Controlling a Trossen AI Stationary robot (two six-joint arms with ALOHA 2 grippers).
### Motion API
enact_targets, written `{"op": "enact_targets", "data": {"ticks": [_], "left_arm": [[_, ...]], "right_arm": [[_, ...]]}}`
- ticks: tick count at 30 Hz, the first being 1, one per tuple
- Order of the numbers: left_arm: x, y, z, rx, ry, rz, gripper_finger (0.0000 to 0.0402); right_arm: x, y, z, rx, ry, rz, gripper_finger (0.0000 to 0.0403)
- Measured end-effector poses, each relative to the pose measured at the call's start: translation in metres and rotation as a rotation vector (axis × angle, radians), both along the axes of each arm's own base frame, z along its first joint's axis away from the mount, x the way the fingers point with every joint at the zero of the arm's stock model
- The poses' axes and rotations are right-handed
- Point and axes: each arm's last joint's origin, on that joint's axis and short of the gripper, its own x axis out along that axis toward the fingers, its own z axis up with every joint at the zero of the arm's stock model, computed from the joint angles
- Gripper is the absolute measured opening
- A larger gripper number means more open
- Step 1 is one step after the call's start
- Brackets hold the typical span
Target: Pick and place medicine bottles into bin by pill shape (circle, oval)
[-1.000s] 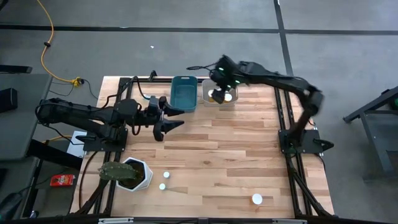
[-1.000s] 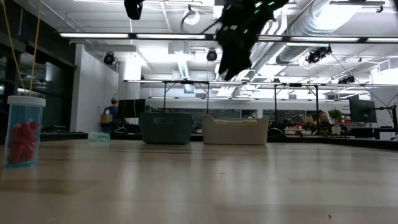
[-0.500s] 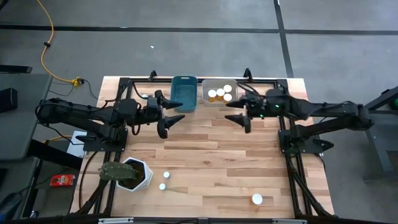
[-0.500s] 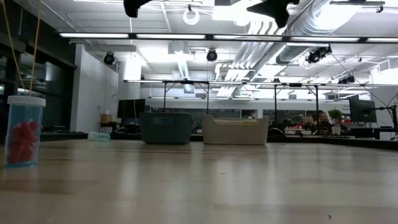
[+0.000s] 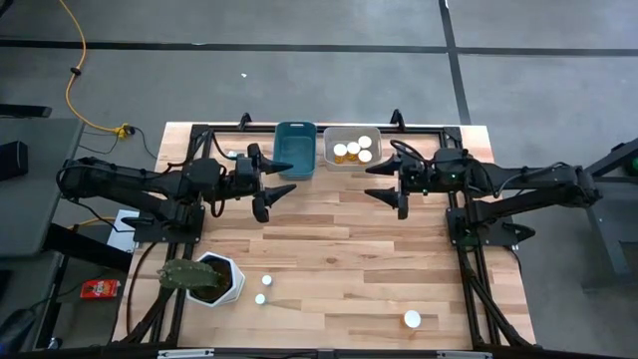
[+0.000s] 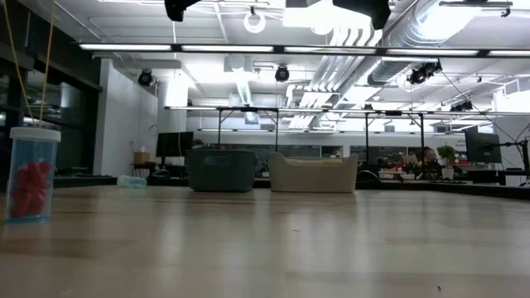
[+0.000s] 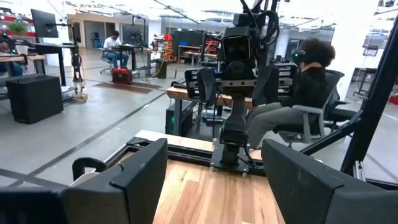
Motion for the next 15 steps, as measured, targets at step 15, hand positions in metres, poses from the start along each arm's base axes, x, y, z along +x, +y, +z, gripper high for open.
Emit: {"op": "enact_targets", "data": {"ticks": [15], "left_arm": [[0.0,0.0,0.0,-0.032,-0.007,-0.002,0.0248]], "right_arm": [[0.013,0.042,0.019,0.121,0.449,0.072,0.0284]]}}
